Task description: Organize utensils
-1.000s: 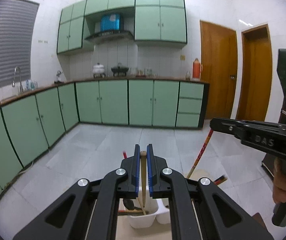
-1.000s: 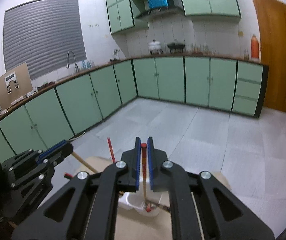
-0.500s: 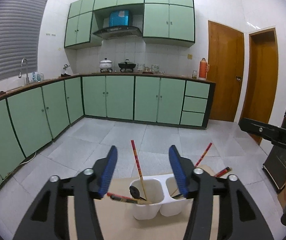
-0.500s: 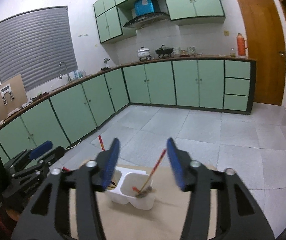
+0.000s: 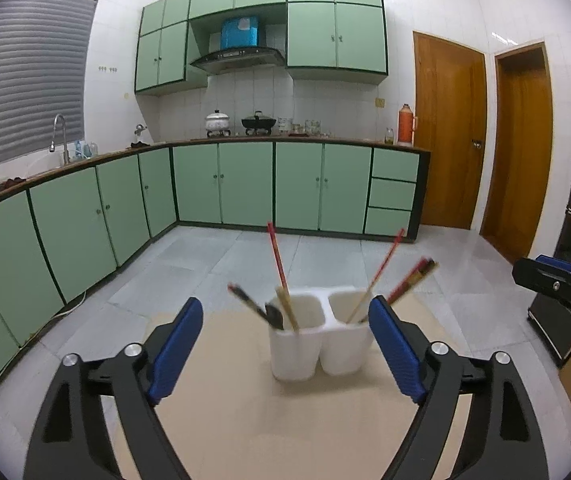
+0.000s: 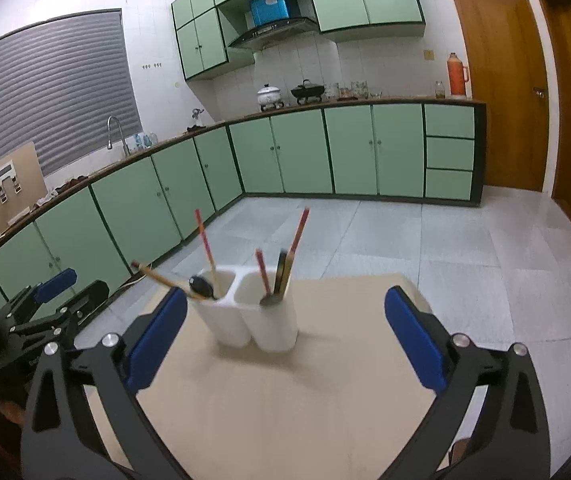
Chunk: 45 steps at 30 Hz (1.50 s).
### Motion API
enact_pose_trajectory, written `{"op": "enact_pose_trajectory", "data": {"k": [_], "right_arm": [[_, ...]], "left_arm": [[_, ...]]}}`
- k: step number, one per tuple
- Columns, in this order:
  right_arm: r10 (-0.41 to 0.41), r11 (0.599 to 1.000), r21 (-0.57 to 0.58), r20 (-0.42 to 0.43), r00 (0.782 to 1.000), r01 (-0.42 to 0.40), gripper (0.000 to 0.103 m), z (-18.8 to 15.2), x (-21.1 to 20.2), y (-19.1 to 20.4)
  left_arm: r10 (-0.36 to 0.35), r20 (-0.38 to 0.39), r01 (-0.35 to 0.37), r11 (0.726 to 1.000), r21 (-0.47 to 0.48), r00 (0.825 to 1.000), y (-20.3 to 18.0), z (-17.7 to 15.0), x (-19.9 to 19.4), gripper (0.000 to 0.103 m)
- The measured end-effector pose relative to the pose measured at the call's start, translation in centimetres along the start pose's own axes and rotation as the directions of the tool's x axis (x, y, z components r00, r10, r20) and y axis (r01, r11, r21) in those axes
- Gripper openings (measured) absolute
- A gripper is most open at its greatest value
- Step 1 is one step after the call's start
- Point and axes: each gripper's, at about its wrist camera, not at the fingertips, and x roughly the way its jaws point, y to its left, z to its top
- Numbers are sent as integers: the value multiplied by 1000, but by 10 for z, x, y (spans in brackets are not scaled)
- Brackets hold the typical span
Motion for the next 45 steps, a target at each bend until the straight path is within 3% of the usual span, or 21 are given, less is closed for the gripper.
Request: {"op": "enact_pose_trajectory", "data": {"k": [7, 19, 45], "right_arm": [[13, 1000, 14, -43, 999, -12, 98, -24, -17, 11], [30, 999, -30, -79, 996, -32, 98, -46, -41, 33], [23, 996, -90, -49, 999, -27, 98, -40, -53, 52]], "left_arm": [[-2, -9, 2, 1000, 3, 1000, -7, -17, -29, 97], [-3, -15, 3, 1000, 3, 1000, -8, -30, -66, 97], [-4, 25, 4, 1000, -22, 1000, -8, -28, -92, 97]]}}
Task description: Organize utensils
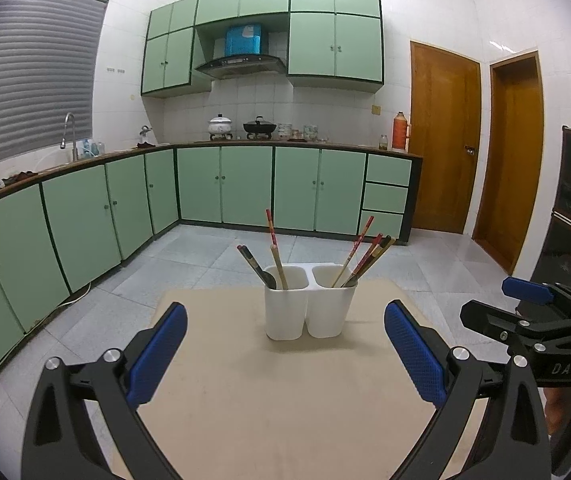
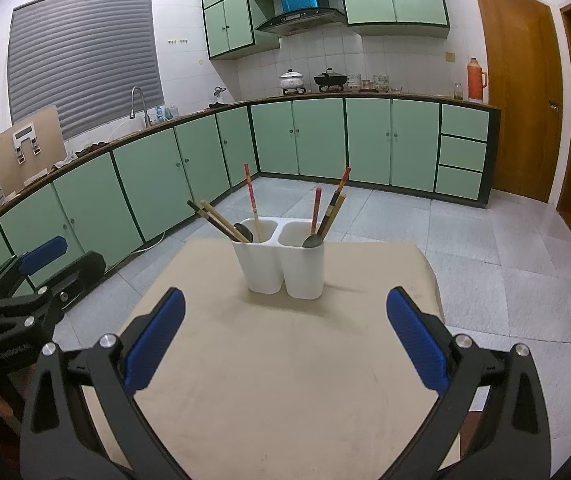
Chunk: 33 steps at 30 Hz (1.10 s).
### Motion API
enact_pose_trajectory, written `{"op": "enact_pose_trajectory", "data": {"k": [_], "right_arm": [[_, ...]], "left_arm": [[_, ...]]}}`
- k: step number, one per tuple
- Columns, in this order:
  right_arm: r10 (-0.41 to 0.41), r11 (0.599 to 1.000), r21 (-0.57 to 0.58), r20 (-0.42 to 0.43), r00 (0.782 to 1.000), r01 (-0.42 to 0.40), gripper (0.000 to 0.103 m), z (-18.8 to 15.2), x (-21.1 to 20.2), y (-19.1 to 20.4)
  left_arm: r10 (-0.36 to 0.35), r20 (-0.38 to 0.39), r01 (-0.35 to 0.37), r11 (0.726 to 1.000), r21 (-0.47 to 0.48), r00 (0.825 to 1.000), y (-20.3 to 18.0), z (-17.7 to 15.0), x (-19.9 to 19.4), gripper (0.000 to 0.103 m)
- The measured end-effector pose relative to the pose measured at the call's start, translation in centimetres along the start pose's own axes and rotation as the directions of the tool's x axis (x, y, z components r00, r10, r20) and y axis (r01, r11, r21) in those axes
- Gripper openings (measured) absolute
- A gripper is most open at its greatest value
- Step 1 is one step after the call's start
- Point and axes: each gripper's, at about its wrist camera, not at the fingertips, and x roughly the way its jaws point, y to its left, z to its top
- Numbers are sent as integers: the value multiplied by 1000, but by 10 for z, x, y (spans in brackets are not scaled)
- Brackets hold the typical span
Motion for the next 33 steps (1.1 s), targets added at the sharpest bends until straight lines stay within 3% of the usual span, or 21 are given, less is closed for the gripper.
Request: {"op": "enact_pose_trajectory", "data": {"k": [33], "right_arm": [[-2, 1000, -4, 2, 1000, 2, 98, 0, 0, 0]], "left_arm": [[4, 5, -4, 1000, -6, 1000, 2, -2, -2, 97]]}}
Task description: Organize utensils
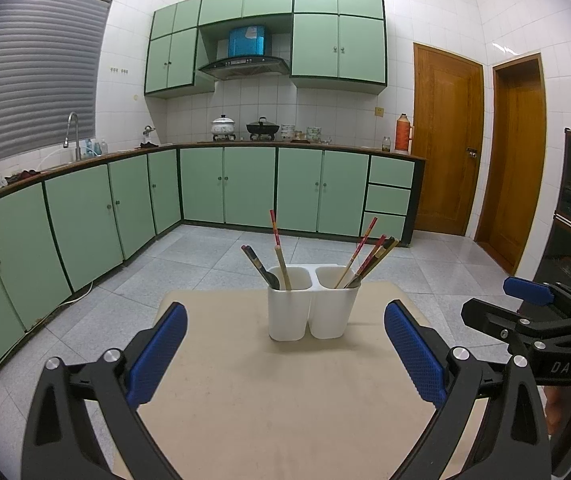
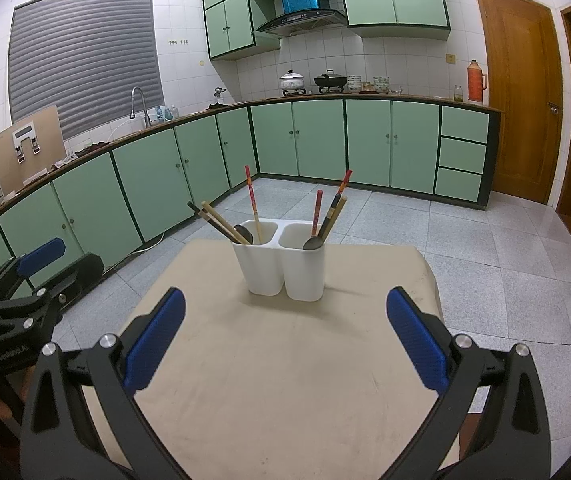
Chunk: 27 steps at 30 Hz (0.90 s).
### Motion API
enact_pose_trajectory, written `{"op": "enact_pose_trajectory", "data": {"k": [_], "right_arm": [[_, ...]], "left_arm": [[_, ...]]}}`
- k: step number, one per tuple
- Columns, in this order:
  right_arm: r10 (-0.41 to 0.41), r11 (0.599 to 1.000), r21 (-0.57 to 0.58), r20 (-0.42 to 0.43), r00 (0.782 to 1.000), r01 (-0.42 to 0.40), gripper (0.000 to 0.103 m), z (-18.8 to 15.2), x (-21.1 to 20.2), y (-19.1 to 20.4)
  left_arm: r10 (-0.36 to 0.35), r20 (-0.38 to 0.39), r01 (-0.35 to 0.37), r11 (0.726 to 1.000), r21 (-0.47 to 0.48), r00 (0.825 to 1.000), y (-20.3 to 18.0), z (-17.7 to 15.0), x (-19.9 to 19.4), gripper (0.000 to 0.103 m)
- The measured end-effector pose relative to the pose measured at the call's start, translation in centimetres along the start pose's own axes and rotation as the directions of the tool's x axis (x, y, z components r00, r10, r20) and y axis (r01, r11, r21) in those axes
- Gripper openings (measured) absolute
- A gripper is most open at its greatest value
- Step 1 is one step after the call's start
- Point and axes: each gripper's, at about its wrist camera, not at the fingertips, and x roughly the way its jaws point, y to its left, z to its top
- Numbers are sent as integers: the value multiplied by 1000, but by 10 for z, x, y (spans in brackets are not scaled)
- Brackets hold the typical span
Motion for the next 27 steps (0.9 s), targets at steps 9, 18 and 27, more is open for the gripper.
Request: {"op": "enact_pose_trajectory", "data": {"k": [9, 18, 27], "right_arm": [[-2, 1000, -2, 0, 1000, 2, 98, 2, -1, 1], [-4, 1000, -6, 1, 1000, 4, 98, 2, 0, 1], [-6, 1000, -8, -3, 1000, 6, 98, 3, 1, 0]], "left_arm": [[0, 0, 0, 1000, 0, 1000, 0, 0, 0, 97], [0, -1, 0, 1000, 1, 1000, 0, 0, 0, 97], [1, -2, -1, 1000, 1, 1000, 0, 0, 0, 97]]}}
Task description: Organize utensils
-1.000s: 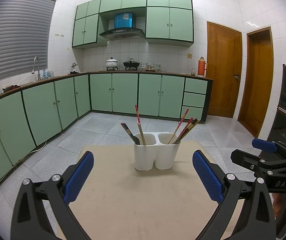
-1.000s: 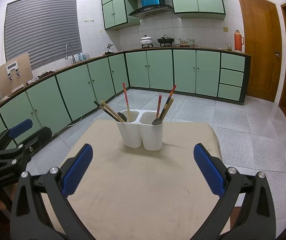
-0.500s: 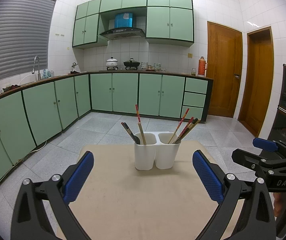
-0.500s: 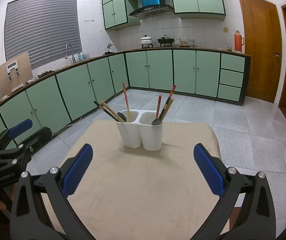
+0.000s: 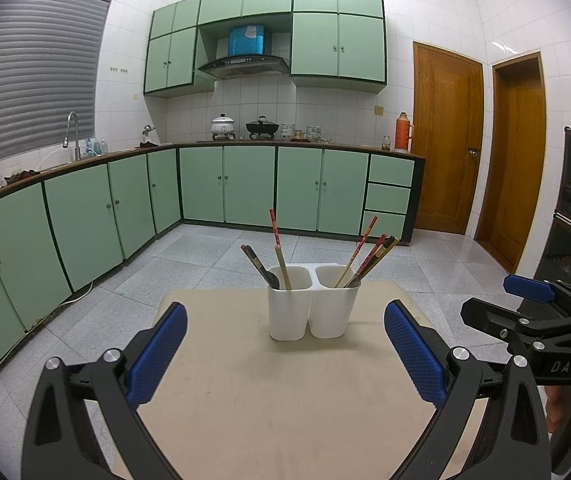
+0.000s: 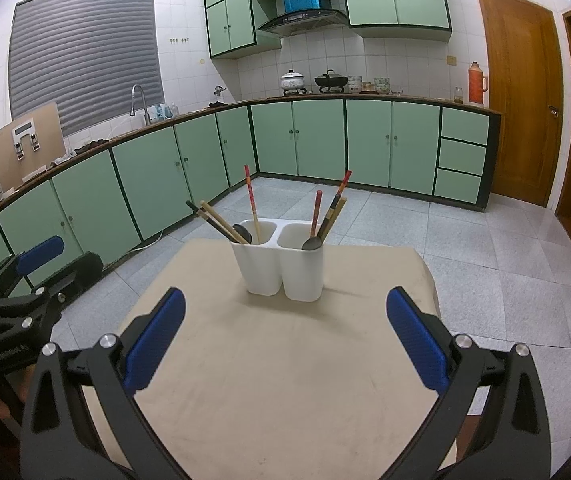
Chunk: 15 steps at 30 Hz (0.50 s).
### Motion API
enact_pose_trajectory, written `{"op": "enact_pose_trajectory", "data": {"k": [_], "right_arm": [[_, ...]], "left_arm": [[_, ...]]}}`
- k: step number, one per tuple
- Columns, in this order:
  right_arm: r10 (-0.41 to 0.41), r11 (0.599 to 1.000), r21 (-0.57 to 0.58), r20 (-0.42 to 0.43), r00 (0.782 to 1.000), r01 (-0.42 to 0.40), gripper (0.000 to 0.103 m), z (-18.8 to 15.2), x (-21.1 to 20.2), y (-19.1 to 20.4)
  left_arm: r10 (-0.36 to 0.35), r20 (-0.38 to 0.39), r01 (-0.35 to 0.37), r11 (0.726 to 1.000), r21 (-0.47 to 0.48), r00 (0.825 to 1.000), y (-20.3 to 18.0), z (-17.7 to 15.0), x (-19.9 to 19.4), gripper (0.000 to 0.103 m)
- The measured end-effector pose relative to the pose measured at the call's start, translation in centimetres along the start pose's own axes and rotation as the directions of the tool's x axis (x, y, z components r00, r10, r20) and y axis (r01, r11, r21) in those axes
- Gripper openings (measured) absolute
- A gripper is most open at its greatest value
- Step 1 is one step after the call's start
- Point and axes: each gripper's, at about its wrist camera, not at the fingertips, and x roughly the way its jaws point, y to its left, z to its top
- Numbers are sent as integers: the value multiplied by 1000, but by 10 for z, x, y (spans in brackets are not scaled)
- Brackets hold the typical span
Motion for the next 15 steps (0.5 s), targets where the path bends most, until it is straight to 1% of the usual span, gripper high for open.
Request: {"op": "enact_pose_trajectory", "data": {"k": [15], "right_arm": [[-1, 1000, -2, -3, 1000, 1, 98, -1, 0, -3]], "left_arm": [[-1, -2, 1, 1000, -1, 1000, 1, -1, 1, 97]]}}
